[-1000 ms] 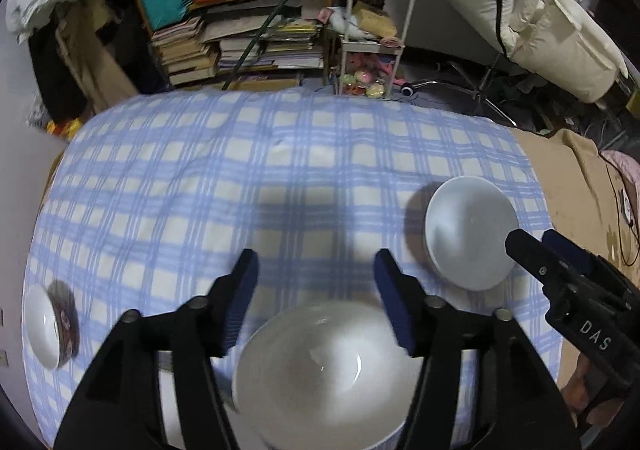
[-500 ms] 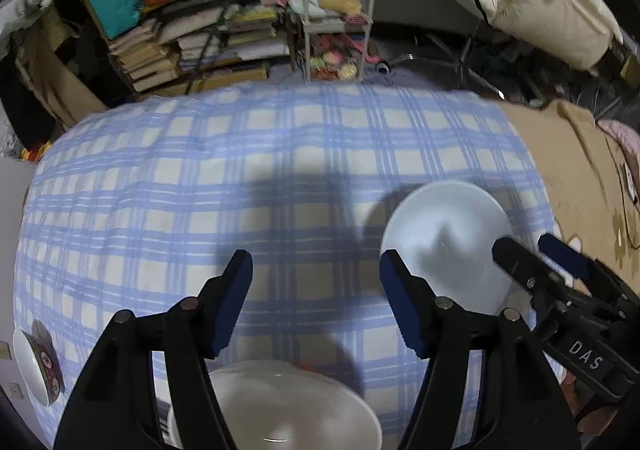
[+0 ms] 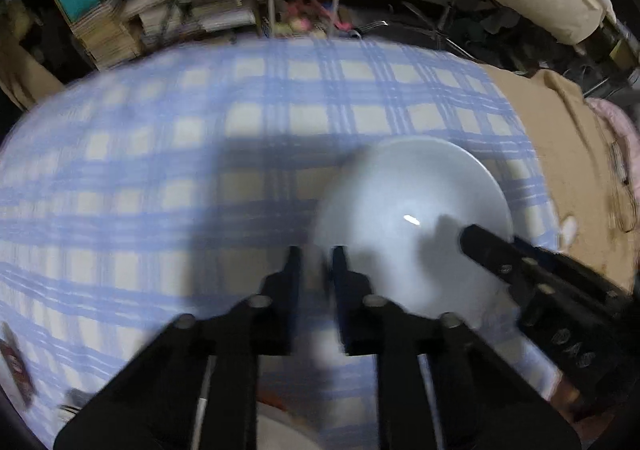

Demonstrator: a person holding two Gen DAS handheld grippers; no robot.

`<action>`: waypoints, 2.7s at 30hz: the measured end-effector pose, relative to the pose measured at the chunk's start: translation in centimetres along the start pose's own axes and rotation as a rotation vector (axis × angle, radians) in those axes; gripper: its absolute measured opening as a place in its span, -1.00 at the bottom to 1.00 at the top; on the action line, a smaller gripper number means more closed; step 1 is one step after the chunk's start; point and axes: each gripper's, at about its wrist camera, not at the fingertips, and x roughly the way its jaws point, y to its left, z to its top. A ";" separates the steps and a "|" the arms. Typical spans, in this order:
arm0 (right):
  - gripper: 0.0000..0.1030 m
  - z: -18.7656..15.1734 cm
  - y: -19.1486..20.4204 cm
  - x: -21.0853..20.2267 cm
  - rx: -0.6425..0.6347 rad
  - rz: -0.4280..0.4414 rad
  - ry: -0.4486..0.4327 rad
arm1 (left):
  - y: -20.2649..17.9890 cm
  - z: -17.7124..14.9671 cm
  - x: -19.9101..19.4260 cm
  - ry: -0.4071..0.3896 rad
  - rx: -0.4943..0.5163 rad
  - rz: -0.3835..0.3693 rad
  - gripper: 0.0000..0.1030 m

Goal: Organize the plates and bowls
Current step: 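Lower the white bowl onto the white plate with both grippers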

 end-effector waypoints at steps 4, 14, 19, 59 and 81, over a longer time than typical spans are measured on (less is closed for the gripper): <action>-0.73 -0.3 0.0 0.6 -0.003 -0.010 0.051 | -0.5 -0.4 -0.4 -0.006 0.010 -0.001 -0.82; -0.73 -1.7 2.7 -1.3 -0.044 0.016 0.026 | 1.3 -1.6 -4.3 -0.056 -0.006 0.047 -0.82; -0.73 -2.4 4.8 -3.1 -0.054 0.069 -0.011 | 2.5 -2.4 -8.2 -0.110 -0.005 0.079 -0.82; -0.72 -11.3 13.2 -2.5 -0.247 0.063 0.070 | 9.4 -13.1 -11.5 -0.165 -0.171 0.146 -0.80; -0.73 -11.4 13.6 -0.9 -0.267 -0.018 0.073 | 10.3 -13.4 -8.3 -0.084 -0.192 0.096 -0.80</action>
